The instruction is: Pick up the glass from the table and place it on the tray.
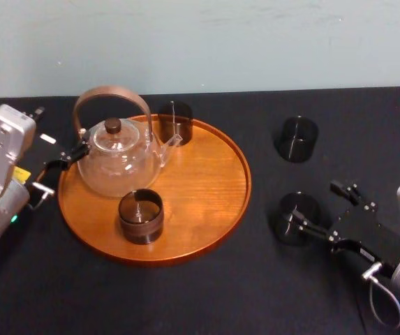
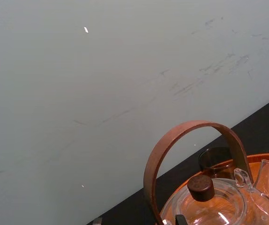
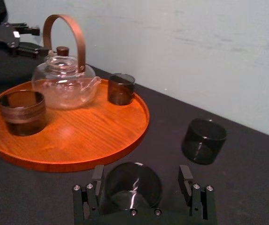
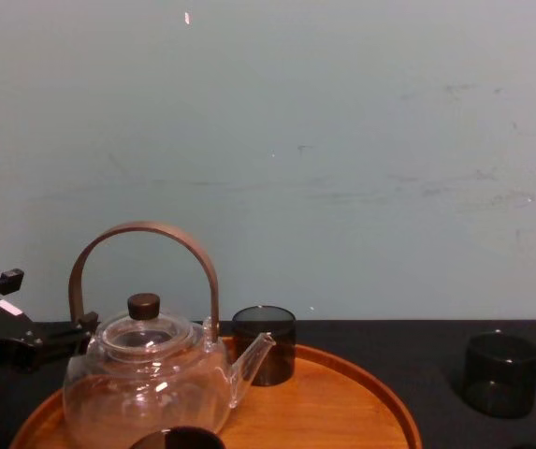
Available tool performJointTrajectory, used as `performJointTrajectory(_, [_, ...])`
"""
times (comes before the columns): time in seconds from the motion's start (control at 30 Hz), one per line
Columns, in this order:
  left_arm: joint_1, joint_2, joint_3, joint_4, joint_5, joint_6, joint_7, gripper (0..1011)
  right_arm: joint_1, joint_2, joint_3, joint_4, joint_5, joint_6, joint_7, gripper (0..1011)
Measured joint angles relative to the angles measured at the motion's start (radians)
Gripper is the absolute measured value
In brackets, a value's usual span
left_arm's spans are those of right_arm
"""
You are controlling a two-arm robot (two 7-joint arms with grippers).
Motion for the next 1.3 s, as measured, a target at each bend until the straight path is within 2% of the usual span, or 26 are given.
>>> performJointTrajectory(0.4, [0.000, 0.000, 0.000, 0.000, 0.000, 0.000, 0.000, 1009, -0.003, -0.029, -0.005, 0.030, -0.010, 0.010, 0.048, 1002])
performJointTrajectory(0.93, [0.000, 0.000, 0.000, 0.000, 0.000, 0.000, 0.000, 1010, -0.032, -0.058, 0.043, 0.035, -0.034, 0.018, 0.064, 1002])
performJointTrajectory(1.3, [0.000, 0.000, 0.000, 0.000, 0.000, 0.000, 0.000, 1010, -0.040, -0.085, 0.053, 0.063, -0.039, 0.030, 0.096, 1002])
